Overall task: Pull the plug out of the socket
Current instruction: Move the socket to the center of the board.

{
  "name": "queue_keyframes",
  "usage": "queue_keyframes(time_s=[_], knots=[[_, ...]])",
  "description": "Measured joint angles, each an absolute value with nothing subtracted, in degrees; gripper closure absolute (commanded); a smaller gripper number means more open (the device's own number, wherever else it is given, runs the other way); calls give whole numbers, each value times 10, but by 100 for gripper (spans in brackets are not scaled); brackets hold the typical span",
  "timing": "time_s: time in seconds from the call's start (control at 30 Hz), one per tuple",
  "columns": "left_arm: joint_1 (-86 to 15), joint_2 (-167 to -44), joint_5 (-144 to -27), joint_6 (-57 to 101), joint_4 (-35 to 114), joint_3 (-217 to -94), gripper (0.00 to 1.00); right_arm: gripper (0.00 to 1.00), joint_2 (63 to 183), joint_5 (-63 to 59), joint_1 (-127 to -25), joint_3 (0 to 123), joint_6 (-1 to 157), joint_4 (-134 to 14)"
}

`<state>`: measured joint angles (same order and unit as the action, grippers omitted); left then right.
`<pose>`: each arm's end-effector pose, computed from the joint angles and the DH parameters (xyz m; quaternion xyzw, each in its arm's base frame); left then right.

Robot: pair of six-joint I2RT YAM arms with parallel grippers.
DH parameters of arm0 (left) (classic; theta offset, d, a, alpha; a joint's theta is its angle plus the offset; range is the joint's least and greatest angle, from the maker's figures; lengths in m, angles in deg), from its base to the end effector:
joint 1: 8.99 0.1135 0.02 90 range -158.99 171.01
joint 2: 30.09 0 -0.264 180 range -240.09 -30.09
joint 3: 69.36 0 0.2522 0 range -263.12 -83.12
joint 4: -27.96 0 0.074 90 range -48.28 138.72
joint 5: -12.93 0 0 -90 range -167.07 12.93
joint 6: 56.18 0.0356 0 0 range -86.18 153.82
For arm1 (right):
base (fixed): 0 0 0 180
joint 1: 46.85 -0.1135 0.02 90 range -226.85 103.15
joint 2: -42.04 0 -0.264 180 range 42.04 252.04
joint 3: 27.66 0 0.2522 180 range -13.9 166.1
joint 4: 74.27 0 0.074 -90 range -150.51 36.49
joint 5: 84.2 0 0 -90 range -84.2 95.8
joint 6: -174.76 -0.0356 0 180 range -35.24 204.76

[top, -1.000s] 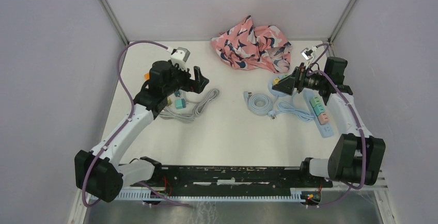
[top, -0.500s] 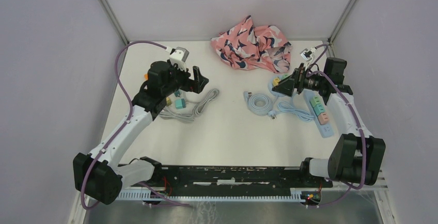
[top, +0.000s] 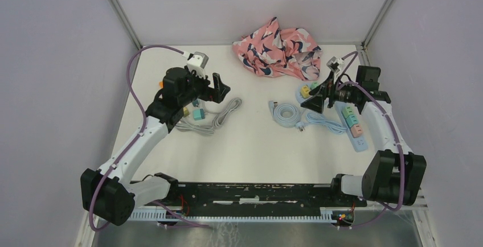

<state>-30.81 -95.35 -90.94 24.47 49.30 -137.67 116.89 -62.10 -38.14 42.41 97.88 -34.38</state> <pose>0.2423 -0.1062 0.3326 0.1577 0.7921 -0.2505 0.5338 0.2664 -0.0074 0.2859 -0.2445 0.7566 0.4455 0.4114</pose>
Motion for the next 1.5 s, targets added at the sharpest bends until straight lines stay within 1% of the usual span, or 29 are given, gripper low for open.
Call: queue_keyframes(time_s=[0.1,0.33,0.4,0.43,0.47,0.53,0.6,0.63,0.7,0.8,0.93,1.1,1.2,1.33,1.43,1.5], knots=[[-308,-953,-911,245,493,-1377,1,0,1171,-591,-400,446,1073,-281],[-308,-952,-912,245,493,-1377,1,0,1182,-496,-504,478,1352,-174],[-308,-951,-912,245,493,-1377,1,1,1201,-480,-522,480,1437,-147],[-308,-950,-912,245,493,-1377,1,3,1218,-472,-528,486,1472,-132],[-308,-949,-912,244,493,-1377,1,5,1238,-464,-533,495,1494,-122],[-308,-948,-912,244,493,-1377,1,6,1283,-449,-545,518,1517,-113],[-308,-945,-912,245,493,-1377,1,7,1317,-430,-557,529,1516,-121],[-308,-945,-912,244,493,-1377,1,9,1325,-420,-562,528,1509,-126],[-308,-943,-912,245,493,-1377,1,13,1330,-390,-570,521,1462,-153],[-308,-941,-912,245,493,-1377,1,15,1330,-334,-569,519,1360,-223],[-308,-938,-912,244,493,-1377,1,18,1331,-272,-559,519,1284,-285],[-308,-933,-912,245,493,-1377,1,20,1349,-271,-560,519,1232,-302],[-307,-932,-912,244,493,-1377,1,26,1375,-263,-578,519,1201,-309],[-305,-932,-912,244,493,-1377,1,29,1416,-234,-597,519,1169,-315],[-304,-932,-912,244,493,-1377,1,35,1434,-213,-600,522,1157,-326],[-304,-932,-912,244,493,-1377,1,46,1443,-206,-603,524,1152,-327]])
